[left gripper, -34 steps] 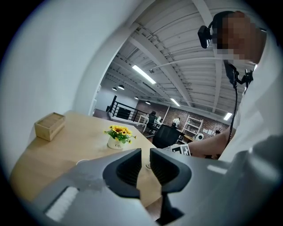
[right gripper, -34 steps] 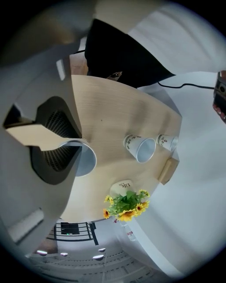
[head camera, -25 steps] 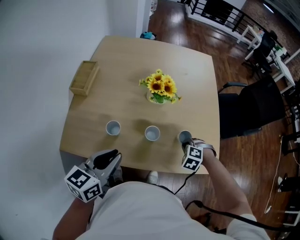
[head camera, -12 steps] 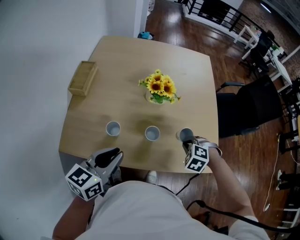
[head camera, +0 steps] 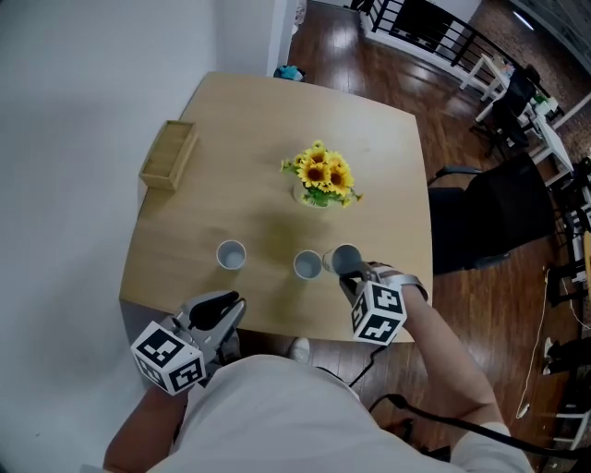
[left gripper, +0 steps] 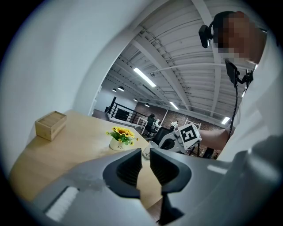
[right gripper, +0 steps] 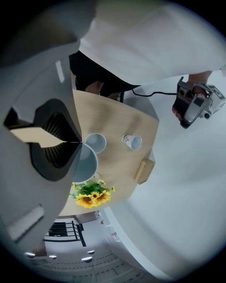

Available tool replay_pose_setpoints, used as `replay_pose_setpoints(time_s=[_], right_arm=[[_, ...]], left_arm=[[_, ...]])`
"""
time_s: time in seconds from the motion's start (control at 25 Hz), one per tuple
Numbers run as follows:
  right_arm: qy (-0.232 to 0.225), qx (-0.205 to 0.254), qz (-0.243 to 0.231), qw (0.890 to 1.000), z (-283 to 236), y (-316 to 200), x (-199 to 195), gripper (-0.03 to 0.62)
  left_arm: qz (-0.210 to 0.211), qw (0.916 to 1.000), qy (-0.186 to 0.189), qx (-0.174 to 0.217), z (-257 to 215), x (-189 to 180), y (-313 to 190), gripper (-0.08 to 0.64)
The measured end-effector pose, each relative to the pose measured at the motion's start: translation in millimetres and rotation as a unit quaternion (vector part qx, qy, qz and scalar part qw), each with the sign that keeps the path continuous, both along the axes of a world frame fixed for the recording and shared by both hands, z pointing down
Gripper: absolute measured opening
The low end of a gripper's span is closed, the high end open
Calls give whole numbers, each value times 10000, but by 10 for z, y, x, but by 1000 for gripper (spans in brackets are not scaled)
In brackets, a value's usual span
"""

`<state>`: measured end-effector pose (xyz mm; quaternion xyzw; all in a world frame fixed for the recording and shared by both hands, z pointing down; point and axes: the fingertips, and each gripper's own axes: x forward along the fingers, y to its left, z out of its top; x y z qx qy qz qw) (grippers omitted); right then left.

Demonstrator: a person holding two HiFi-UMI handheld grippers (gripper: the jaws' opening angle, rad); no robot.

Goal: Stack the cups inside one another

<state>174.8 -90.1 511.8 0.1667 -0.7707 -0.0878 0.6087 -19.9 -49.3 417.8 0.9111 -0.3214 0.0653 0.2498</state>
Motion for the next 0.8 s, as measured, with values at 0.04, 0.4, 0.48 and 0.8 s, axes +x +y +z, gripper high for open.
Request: replay_pose_setpoints(time_s=[0.04,0.4,0.48,0.8], right_arm=[[-1,-8,-49,10000,-6,-10,-60,15],[93,-234,-317,9992,88,-43,-394,15],[115,-310,-333,9989,137,-45,-426,15],[219,-636,-328,9972,368,-63,-496,15]], left_arm=[[-4,10000,5,1,3,-25,-2,67],[-88,9999,69,14,13,-250,-29,66],[-125,9999,67,-12,21,-296,-31,66],[-188,9998,83,-45,96,-450,-37,66]])
